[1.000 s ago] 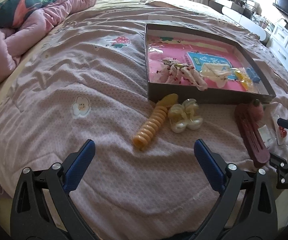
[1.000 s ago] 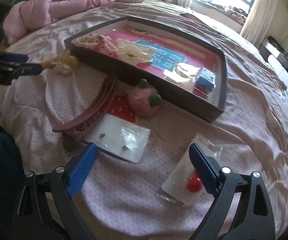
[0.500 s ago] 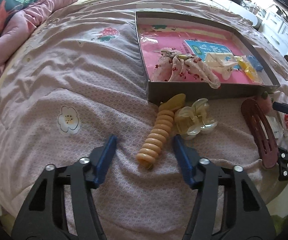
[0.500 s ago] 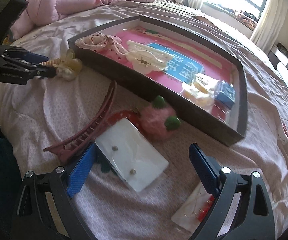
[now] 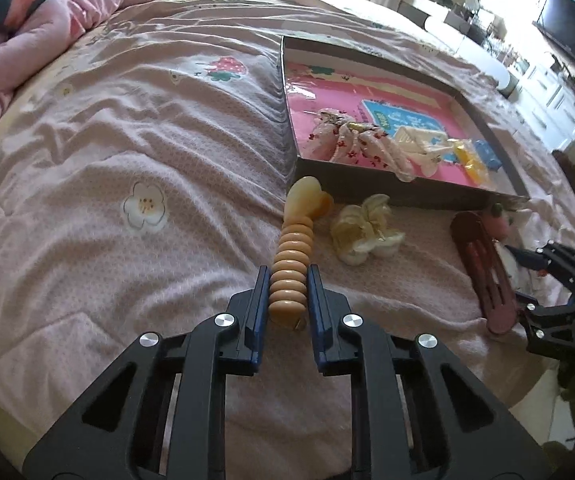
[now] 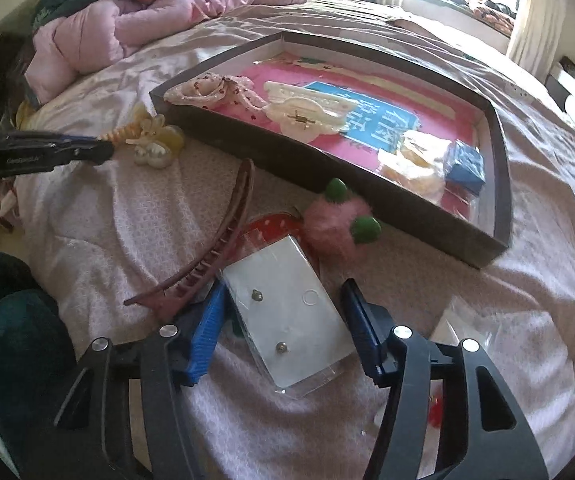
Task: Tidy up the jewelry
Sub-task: 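Grasp the orange spiral hair tie with the left gripper while the right gripper grasps the clear stud-earring bag, then carry the spiral tie into the tray with the left gripper while the right gripper drops the earring bag there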
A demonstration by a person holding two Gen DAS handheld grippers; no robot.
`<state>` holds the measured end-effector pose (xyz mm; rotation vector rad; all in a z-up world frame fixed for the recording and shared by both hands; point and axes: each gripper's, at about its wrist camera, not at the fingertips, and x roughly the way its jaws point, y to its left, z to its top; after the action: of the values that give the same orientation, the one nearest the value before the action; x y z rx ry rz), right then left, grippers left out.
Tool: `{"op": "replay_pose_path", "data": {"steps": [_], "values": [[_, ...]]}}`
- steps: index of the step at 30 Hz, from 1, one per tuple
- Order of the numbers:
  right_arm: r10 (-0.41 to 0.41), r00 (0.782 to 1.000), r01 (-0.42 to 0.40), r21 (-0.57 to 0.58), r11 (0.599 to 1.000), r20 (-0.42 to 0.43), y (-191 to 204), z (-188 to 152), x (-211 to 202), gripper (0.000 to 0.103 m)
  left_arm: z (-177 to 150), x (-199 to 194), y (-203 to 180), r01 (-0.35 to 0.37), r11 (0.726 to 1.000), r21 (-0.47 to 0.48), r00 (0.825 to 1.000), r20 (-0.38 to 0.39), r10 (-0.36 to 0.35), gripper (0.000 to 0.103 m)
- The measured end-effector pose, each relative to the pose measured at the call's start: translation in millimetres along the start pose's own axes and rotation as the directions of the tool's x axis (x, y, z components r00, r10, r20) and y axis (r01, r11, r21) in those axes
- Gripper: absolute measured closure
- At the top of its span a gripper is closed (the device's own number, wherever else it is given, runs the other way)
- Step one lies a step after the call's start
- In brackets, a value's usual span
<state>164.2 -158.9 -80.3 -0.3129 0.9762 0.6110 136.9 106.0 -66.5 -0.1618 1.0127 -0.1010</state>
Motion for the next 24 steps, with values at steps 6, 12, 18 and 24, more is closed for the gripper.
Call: {"op": "replay_pose_path", "data": {"steps": [6, 12, 18, 24], "values": [[-0.006, 1.0, 0.004, 0.058, 0.998, 0.029, -11.7, -9.2, -18.3, 0.048, -10.5, -13.0, -12.6, 0.029, 1.0, -0.005, 0.999, 0.015, -0.029, 0.092], [-0.02, 0.997, 0.012, 0.102, 0.995, 0.071, -24.8, -15.7, -43.6, 0.048, -16.5, -28.0, -34.2, 0.057, 0.998, 0.017, 0.998, 0.036, -0.058, 0.092], [-0.033, 0.994, 0.018, 0.136, 0.991, 0.106, -33.3, -21.3, -62.4, 0.048, -21.8, -40.6, -54.0, 0.086, 0.996, 0.037, 0.995, 0.052, -0.087, 0.092], [-0.036, 0.99, 0.015, 0.155, 0.988, 0.138, -40.1, -25.6, -77.2, 0.049, -20.7, -52.9, -75.4, 0.105, 0.992, 0.066, 0.992, 0.068, -0.11, 0.092]]}}
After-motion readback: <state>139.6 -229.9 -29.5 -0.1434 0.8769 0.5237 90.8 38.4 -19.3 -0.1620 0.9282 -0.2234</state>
